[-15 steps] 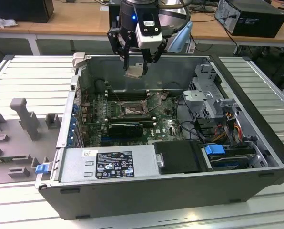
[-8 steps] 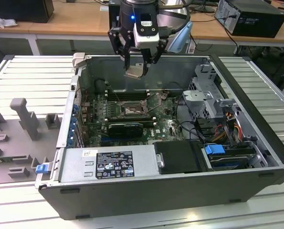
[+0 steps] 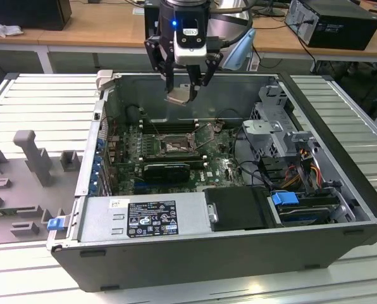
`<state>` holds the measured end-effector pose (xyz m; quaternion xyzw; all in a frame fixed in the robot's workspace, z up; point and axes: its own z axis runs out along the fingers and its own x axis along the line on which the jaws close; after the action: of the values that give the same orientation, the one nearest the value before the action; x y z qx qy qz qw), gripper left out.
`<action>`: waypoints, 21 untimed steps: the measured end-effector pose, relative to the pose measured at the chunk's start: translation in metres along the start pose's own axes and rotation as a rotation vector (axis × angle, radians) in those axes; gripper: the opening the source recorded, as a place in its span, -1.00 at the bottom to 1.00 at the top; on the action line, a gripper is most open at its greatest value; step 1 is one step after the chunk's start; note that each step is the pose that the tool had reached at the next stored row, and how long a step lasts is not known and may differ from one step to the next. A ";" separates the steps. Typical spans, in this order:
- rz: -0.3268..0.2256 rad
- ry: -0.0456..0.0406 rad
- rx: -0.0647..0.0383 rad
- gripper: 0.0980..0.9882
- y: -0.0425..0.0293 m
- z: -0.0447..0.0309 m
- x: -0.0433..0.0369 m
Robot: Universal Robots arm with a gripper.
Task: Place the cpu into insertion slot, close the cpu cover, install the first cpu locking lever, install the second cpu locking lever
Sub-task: 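Place the cpu into insertion slot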
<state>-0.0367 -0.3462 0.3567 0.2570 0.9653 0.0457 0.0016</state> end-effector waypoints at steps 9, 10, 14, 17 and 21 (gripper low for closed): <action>0.025 -0.0023 0.000 -0.03 -0.0003 0.0026 0.0000; 0.038 -0.0035 -0.001 -0.03 -0.0003 0.0027 0.0000; 0.100 -0.0091 -0.002 -0.03 -0.0003 0.0028 0.0000; 0.145 -0.0131 -0.003 -0.03 -0.0003 0.0029 -0.0001; 0.189 -0.0170 -0.004 -0.03 -0.0003 0.0029 0.0000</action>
<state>-0.0368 -0.3462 0.3537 0.3473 0.9367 0.0452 0.0059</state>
